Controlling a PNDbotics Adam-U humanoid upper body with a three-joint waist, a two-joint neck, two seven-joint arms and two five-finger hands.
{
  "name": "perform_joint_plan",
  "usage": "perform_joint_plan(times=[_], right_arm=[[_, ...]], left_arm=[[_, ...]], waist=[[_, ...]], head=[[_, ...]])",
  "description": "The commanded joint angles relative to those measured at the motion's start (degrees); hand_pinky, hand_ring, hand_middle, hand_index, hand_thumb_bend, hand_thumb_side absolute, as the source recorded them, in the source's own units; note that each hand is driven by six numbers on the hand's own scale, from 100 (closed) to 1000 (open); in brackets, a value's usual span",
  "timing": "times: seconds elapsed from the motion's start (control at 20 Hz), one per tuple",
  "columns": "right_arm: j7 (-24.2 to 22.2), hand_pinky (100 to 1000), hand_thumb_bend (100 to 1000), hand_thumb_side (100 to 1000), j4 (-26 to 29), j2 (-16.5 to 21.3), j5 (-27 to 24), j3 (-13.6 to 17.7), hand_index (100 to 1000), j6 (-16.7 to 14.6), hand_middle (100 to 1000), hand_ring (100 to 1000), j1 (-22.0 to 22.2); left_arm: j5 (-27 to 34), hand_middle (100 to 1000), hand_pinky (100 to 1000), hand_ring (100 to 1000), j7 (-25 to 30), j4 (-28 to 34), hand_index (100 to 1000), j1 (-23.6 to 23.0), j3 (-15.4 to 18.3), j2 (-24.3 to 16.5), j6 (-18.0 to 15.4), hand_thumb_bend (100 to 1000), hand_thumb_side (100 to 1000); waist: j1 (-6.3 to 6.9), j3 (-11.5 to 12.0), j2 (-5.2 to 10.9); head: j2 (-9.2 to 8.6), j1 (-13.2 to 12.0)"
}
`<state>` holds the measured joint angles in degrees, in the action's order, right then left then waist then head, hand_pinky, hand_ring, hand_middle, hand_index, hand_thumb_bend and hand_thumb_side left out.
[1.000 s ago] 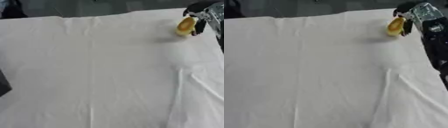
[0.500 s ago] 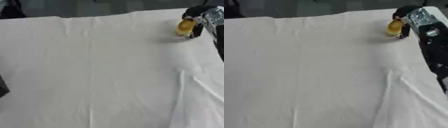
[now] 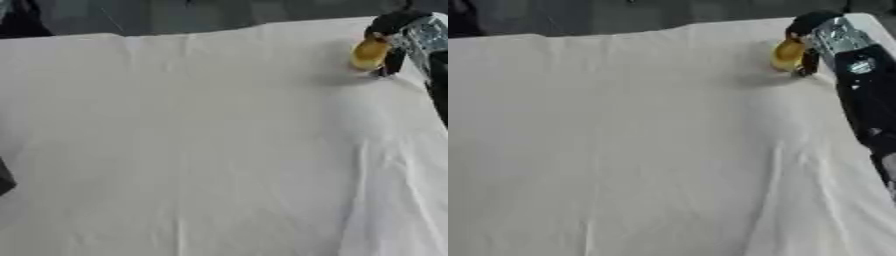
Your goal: Pick up the objects with one hand, pass them to the other hand, and then place them into the box on the other side of the table.
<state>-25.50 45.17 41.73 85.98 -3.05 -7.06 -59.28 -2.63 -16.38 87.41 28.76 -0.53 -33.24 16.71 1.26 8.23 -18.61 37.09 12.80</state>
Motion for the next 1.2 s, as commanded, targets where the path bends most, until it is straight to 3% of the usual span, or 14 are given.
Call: perform_joint_plan(times=[0.05,0.45,1.2], right_arm=[[0.6,982,401,100,0.3,1.9,-0.4,0.5,839,1.0,790,860,-1.2],[2.7,960,383,100,0.6,1.8,-4.2,0.8,710,1.1,595,785,-1.2],[4.5,932,336,100,3.0,3.5,-10.7,0.9,587,1.8,501,724,0.0]], left_arm=[[0.3,766,804,762,-0.4,0.8,738,0.5,0.9,-1.9,-0.1,691,455],[0.1,766,805,761,-0.5,0.8,736,0.5,0.8,-1.8,-0.2,688,455],[-0.2,767,808,762,-0.6,0.7,736,0.1,0.9,-1.8,-0.3,682,457]], waist=[[0.41,-0.1,0.46],[0.48,-0.8,1.04],[0.27,-1.9,2.45]], head=[[-0.48,-0.1],[0.37,-0.3],[1.73,-1.1]])
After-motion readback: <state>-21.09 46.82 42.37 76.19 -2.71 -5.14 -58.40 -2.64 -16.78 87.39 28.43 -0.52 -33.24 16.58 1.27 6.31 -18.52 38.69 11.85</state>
